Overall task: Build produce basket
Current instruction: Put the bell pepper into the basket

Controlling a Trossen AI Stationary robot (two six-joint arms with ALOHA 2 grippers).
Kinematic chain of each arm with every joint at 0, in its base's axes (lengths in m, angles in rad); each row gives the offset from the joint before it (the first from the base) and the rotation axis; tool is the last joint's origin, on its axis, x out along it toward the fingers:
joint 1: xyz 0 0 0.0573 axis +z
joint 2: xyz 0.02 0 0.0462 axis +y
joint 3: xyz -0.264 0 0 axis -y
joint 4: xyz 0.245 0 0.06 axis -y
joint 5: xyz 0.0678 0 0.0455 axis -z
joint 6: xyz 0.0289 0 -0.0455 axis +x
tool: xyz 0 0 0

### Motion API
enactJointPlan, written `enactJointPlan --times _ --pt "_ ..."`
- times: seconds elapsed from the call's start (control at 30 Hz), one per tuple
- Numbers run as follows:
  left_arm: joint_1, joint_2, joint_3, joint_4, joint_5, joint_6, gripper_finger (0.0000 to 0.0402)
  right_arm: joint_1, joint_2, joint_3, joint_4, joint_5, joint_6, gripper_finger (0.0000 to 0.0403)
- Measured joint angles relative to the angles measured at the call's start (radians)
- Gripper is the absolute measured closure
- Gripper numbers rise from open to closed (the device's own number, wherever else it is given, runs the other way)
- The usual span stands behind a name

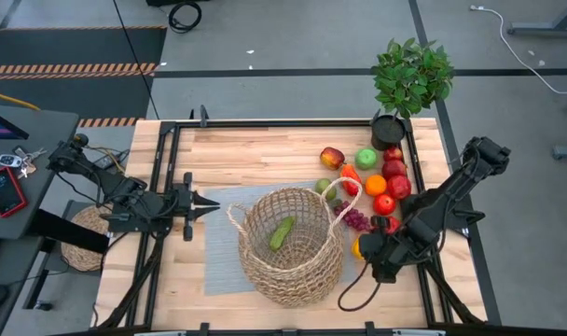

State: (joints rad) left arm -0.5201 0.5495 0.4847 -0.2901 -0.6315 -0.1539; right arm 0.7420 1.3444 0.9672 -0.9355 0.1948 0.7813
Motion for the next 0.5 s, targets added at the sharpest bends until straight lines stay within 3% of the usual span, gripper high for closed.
enactJointPlan --times 0.23,0.5 --pt "0.000 0.000 0.000 0.000 0.000 0.000 0.0353 -0.031 0.078 0.000 -0.013 -0.002 -0.300 0.0135" --pt "0.000 0.000 0.000 -0.003 0.000 0.000 0.0353 -0.038 0.180 0.002 -0.046 0.023 -0.432 0.0127"
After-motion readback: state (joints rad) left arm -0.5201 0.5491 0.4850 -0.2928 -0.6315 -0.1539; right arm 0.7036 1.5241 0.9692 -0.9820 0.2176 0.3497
